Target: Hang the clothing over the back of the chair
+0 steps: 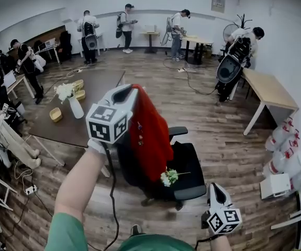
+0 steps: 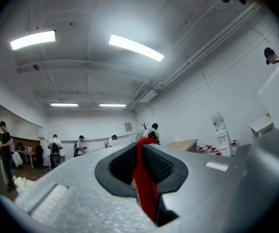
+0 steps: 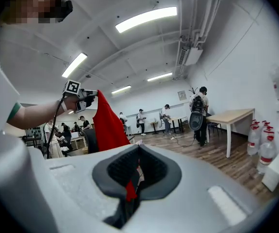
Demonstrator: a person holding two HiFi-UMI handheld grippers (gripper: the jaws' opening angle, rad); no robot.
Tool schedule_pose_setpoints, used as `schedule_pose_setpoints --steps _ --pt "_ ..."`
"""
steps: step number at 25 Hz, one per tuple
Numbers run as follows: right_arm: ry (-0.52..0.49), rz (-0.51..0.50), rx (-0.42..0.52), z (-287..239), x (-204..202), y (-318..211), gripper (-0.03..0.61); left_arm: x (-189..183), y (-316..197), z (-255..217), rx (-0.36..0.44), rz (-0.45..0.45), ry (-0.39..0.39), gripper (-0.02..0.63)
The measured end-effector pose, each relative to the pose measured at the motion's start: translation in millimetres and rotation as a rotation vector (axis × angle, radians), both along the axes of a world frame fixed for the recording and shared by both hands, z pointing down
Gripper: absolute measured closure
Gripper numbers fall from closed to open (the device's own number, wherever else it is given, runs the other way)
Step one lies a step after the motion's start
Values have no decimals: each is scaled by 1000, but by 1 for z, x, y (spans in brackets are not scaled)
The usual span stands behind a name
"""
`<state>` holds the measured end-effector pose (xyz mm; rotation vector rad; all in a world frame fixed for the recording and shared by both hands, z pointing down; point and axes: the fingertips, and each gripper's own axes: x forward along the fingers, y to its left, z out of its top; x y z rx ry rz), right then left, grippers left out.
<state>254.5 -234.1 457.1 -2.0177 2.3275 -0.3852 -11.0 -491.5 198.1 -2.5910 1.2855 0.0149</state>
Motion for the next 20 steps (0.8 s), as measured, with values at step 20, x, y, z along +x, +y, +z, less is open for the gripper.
schedule_pose_setpoints --steps 20 --pt "41 -265 -82 23 -141 -81 575 -396 6 57 -72 -584 180 569"
